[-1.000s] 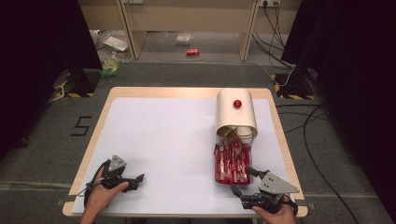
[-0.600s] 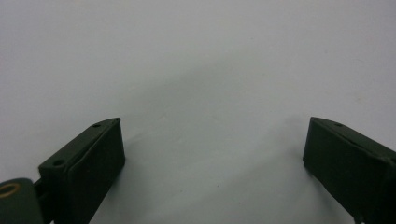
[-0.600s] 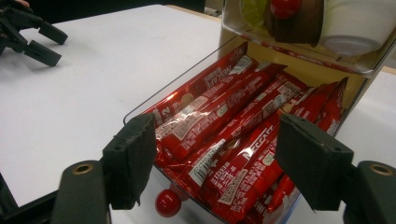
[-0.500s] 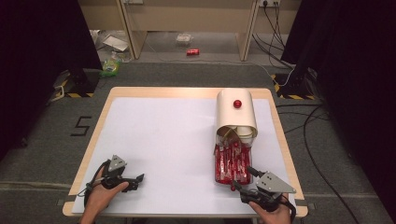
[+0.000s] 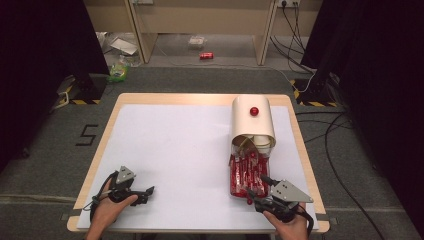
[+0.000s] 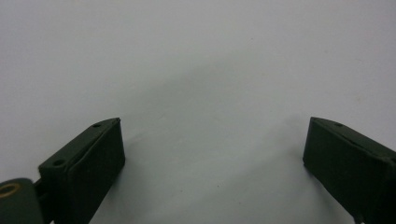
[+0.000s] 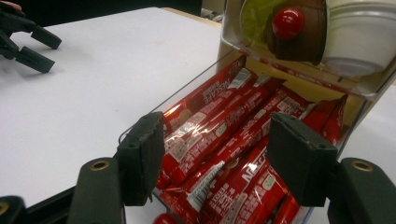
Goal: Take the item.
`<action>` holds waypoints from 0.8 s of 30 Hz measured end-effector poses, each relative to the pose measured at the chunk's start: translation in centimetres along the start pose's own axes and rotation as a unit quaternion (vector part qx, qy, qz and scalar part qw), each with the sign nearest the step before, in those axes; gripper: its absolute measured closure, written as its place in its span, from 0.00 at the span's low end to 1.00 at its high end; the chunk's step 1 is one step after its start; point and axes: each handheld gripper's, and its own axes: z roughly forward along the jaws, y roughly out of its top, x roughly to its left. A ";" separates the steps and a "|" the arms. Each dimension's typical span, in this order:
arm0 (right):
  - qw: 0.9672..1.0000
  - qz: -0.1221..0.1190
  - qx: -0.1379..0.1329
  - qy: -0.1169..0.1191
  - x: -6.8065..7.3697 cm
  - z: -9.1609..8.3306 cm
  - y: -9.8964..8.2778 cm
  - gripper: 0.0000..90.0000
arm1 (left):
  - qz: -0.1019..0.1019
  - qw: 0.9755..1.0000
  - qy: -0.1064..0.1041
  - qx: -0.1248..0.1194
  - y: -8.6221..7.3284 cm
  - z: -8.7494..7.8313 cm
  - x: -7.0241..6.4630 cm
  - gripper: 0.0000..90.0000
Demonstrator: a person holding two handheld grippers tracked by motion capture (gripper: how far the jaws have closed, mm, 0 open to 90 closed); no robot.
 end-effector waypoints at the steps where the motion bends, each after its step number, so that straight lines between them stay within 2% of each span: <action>1: 1.000 -0.001 0.001 0.000 0.0 0.1 0.1 0.43 | 0.000 1.000 0.000 0.000 0.0 0.0 0.0 0.05; 9: 1.000 -0.008 0.006 -0.004 -0.1 0.7 0.8 0.49 | 0.000 1.000 0.000 0.000 0.0 0.0 0.0 0.05; 16: 1.000 -0.011 0.020 -0.009 -0.1 1.6 1.3 0.55 | 0.000 1.000 0.000 0.000 0.0 0.0 0.0 0.05; 24: 0.999 -0.021 0.045 -0.010 0.3 3.4 2.0 0.61 | 0.000 1.000 0.000 0.000 0.0 0.0 0.0 0.05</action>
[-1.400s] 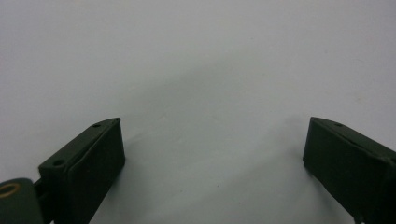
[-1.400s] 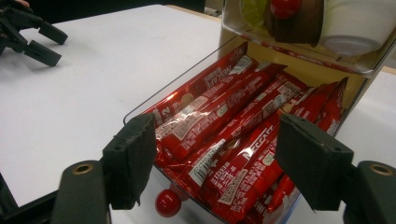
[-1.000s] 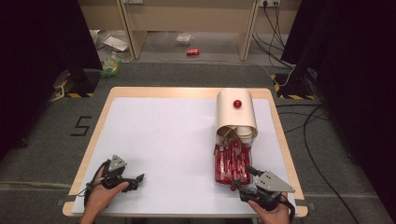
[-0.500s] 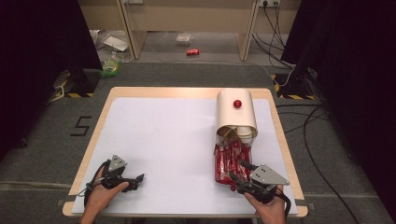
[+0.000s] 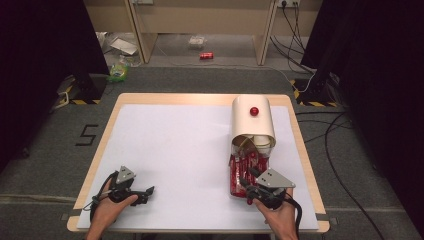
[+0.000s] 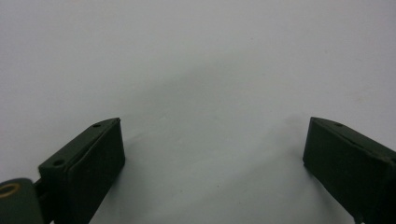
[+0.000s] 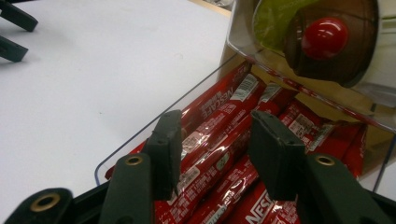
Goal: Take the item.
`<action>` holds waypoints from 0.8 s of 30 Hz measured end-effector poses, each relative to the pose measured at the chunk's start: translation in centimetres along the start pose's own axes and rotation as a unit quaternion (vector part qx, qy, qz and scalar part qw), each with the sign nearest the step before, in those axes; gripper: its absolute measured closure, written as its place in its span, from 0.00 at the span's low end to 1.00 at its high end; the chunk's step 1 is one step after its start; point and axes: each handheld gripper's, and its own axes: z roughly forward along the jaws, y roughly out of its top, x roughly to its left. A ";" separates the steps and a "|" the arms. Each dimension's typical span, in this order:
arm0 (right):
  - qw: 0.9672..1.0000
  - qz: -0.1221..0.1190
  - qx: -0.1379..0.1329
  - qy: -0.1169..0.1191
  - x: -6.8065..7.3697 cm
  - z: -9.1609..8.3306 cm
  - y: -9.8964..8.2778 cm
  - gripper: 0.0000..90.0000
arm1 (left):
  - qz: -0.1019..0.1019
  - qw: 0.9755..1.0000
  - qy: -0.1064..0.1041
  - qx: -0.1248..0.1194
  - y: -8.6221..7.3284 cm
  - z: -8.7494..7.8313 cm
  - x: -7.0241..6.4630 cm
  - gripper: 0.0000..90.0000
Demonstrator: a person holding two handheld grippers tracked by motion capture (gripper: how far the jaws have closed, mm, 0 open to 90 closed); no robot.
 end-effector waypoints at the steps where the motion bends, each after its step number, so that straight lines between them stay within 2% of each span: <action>1: 1.000 -0.004 0.003 -0.002 0.0 0.1 0.1 0.62 | 0.000 1.000 0.000 0.000 0.0 0.0 0.0 0.05; 10: 1.000 -0.001 0.023 -0.005 -0.2 1.1 0.3 0.63 | 0.000 1.000 0.000 0.000 0.0 0.0 0.0 0.05; 15: 0.999 -0.016 0.038 -0.009 0.0 1.6 0.4 0.65 | 0.000 1.000 0.000 0.000 0.0 0.0 0.0 0.05; 19: 0.999 -0.015 0.050 -0.014 0.0 2.0 0.2 0.66 | 0.000 1.000 0.000 0.000 0.0 0.0 0.0 0.05; 24: 0.998 -0.014 0.053 -0.014 -0.1 2.2 0.2 0.65 | 0.000 1.000 0.000 0.000 0.0 0.0 0.0 0.05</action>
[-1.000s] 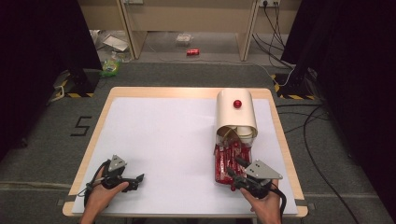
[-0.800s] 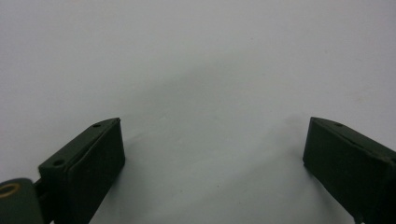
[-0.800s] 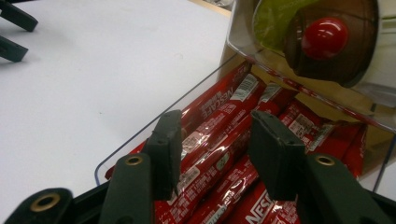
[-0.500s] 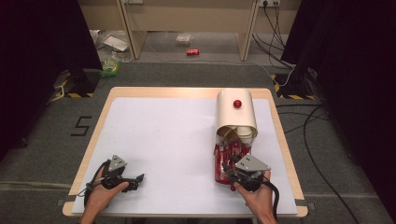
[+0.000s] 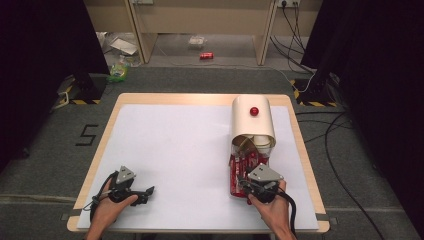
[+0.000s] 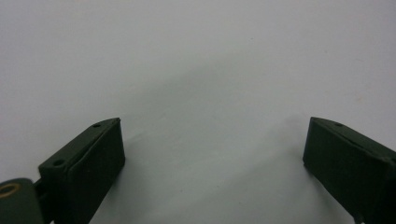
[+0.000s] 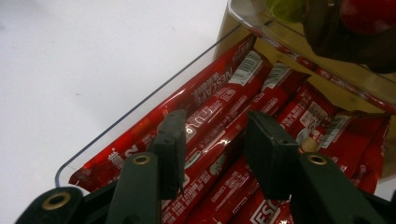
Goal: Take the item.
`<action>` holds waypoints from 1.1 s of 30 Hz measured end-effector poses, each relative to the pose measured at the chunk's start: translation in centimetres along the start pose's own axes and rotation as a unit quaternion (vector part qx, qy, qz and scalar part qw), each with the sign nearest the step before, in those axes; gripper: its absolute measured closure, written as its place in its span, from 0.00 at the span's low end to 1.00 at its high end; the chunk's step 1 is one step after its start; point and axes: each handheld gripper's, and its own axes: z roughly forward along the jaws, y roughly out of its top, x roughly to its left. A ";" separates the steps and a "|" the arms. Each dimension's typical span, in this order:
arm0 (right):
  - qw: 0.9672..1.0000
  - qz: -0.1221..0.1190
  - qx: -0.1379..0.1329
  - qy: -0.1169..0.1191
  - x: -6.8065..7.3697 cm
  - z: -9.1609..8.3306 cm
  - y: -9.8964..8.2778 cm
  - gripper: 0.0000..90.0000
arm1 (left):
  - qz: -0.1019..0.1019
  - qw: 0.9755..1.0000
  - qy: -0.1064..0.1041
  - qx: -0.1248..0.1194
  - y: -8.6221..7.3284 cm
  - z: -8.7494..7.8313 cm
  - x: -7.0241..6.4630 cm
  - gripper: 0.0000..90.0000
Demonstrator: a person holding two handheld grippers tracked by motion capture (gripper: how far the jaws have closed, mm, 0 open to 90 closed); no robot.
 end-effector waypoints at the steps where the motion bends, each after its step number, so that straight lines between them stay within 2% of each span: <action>1: 1.000 0.001 0.000 0.000 0.0 0.0 0.0 0.65 | 0.000 1.000 0.000 0.000 0.0 0.0 0.0 0.05; 8: 1.000 0.005 0.005 -0.008 -0.1 0.4 -0.1 0.67 | 0.000 1.000 0.000 0.000 0.0 0.0 0.0 0.05; 9: 1.000 0.004 0.005 -0.008 -0.2 0.4 -0.1 0.72 | 0.000 1.000 0.000 0.000 0.0 0.0 0.0 0.05; 10: 1.000 0.004 0.005 -0.008 -0.2 0.4 -0.1 0.72 | 0.000 1.000 0.000 0.000 0.0 0.0 0.0 0.05; 11: 1.000 0.002 0.006 -0.009 -0.4 0.5 -0.2 0.78 | 0.000 1.000 0.000 0.000 0.0 0.0 0.0 0.05; 12: 1.000 0.002 0.006 -0.009 -0.4 0.5 -0.2 0.78 | 0.000 1.000 0.000 0.000 0.0 0.0 0.0 0.05; 13: 1.000 0.005 0.005 -0.007 -0.6 0.5 -0.3 0.83 | 0.000 1.000 0.000 0.000 0.0 0.0 0.0 0.05; 14: 1.000 0.005 0.005 -0.007 -0.6 0.5 -0.3 0.83 | 0.000 1.000 0.000 0.000 0.0 0.0 0.0 0.05; 17: 1.000 0.006 -0.007 -0.012 -1.1 0.1 -0.1 0.93 | 0.000 1.000 0.000 0.000 0.0 0.0 0.0 0.05; 22: 1.000 0.004 -0.016 -0.004 -1.4 -0.6 0.3 0.98 | 0.000 1.000 0.000 0.000 0.0 0.0 0.0 0.05; 27: 1.000 -0.010 -0.014 0.000 -1.6 -1.6 0.7 0.99 | -0.001 1.000 -0.001 0.000 0.0 0.0 0.0 0.05; 30: 0.999 -0.038 -0.005 -0.012 -1.7 -2.0 0.8 0.99 | 0.000 1.000 0.000 -0.001 0.0 0.0 0.0 0.05; 33: 0.999 -0.041 0.009 -0.006 -2.1 -2.1 0.4 0.99 | -0.001 1.000 0.000 -0.001 0.0 0.0 0.0 0.05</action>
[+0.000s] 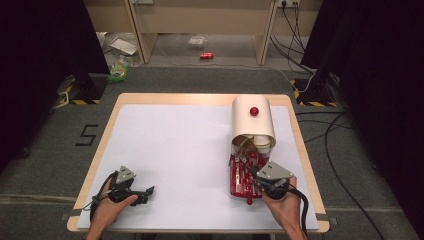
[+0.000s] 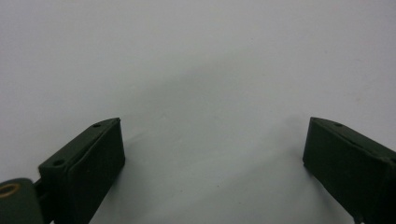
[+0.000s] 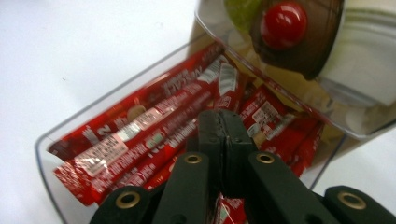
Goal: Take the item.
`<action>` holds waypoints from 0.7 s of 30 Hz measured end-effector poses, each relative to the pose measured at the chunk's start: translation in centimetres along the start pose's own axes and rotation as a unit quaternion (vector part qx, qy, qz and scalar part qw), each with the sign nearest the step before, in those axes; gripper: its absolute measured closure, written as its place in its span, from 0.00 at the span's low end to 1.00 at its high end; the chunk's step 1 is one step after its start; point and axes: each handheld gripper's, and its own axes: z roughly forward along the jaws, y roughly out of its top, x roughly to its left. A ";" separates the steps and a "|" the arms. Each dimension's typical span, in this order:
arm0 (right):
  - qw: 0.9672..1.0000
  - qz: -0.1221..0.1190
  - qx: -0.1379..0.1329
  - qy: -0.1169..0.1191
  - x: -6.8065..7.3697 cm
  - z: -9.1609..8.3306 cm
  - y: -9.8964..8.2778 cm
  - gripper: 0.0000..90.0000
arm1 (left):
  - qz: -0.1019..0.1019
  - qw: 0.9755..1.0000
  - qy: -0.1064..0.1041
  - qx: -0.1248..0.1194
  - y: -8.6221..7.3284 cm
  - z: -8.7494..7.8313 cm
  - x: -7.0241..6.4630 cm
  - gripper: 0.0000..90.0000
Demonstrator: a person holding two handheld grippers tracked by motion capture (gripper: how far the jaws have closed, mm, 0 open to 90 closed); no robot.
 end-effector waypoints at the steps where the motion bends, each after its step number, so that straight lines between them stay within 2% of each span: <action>1: 1.000 0.000 0.000 0.000 0.0 0.0 0.0 0.99 | 0.000 1.000 0.000 0.000 0.0 0.0 0.0 0.05; 5: 1.000 0.010 0.007 0.007 -0.3 0.1 -0.3 0.94 | 0.000 1.000 0.000 0.000 0.0 0.0 0.0 0.05; 7: 1.000 0.015 0.022 0.004 -0.2 0.6 -0.6 0.87 | 0.000 1.000 0.000 0.000 0.0 0.0 0.0 0.05; 10: 1.000 0.018 0.025 0.006 -0.2 1.0 -1.0 0.87 | 0.000 1.000 -0.001 0.000 0.0 0.0 0.0 0.05; 21: 1.000 0.016 0.014 0.011 -0.2 0.3 -0.6 0.92 | 0.000 1.000 0.000 0.000 0.0 0.0 0.0 0.05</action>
